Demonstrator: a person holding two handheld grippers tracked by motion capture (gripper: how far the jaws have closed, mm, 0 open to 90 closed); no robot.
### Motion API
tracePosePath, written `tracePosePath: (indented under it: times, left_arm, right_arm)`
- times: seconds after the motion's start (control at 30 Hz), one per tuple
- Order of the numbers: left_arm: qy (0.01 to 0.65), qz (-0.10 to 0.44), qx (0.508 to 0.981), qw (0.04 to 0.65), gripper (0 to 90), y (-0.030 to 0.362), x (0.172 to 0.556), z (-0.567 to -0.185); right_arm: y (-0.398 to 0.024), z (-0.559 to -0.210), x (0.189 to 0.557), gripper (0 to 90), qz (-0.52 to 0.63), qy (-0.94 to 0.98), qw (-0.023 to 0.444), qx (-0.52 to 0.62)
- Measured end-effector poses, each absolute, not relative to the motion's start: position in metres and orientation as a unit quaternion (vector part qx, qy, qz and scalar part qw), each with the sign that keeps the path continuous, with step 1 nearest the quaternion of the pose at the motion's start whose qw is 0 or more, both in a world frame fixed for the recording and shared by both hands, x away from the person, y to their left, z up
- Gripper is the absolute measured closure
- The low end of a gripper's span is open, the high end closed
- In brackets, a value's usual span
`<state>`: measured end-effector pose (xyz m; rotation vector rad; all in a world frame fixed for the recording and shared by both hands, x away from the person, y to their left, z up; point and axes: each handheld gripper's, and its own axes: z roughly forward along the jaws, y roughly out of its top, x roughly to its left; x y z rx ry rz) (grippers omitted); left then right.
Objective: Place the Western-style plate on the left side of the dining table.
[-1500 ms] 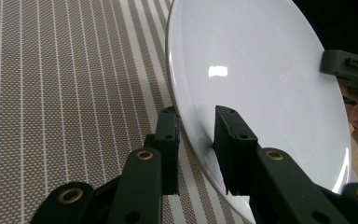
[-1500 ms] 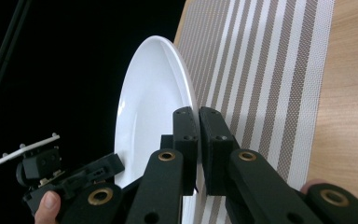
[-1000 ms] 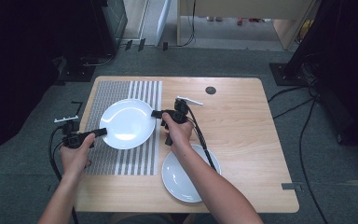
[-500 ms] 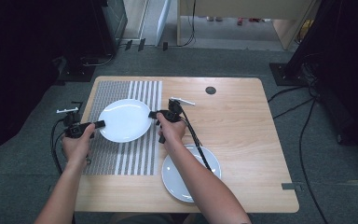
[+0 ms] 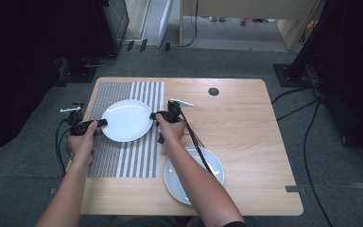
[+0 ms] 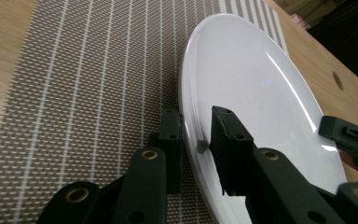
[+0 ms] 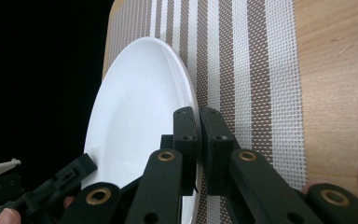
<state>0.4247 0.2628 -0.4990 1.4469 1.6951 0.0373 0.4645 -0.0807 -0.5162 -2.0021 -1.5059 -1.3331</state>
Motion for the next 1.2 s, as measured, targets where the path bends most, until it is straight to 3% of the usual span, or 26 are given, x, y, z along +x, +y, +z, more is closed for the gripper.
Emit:
tracePosePath:
  times: [0.4, 0.6, 0.73, 0.77, 0.97, 1.0, 1.2]
  left_arm:
    - [0.691, 0.019, 0.592, 0.414, 72.6, 0.262, 0.428, -0.507]
    - [0.687, 0.030, 0.597, 0.413, 59.6, 0.260, 0.427, -0.505]
    - [0.686, 0.051, 0.589, 0.423, 52.4, 0.267, 0.424, -0.501]
    - [0.684, 0.056, 0.590, 0.425, 47.7, 0.268, 0.423, -0.500]
    - [0.650, 0.076, 0.606, 0.452, 43.1, 0.270, 0.409, -0.484]
    - [0.646, 0.078, 0.605, 0.458, 39.4, 0.272, 0.406, -0.481]
    - [0.639, 0.089, 0.594, 0.480, 36.5, 0.279, 0.387, -0.470]
  right_arm:
    - [-0.073, -0.521, 0.466, 86.4, -0.458, -0.543, 0.126, -0.693]
    - [-0.076, -0.527, 0.469, 77.0, -0.470, -0.550, 0.147, -0.674]
    - [-0.080, -0.524, 0.470, 76.9, -0.472, -0.547, 0.152, -0.674]
    - [-0.084, -0.520, 0.469, 76.9, -0.474, -0.547, 0.143, -0.675]
    - [-0.093, -0.508, 0.468, 76.8, -0.497, -0.568, 0.090, -0.650]
    - [-0.098, -0.503, 0.468, 74.4, -0.504, -0.583, 0.068, -0.634]
    - [-0.114, -0.489, 0.464, 61.2, -0.521, -0.600, 0.029, -0.607]
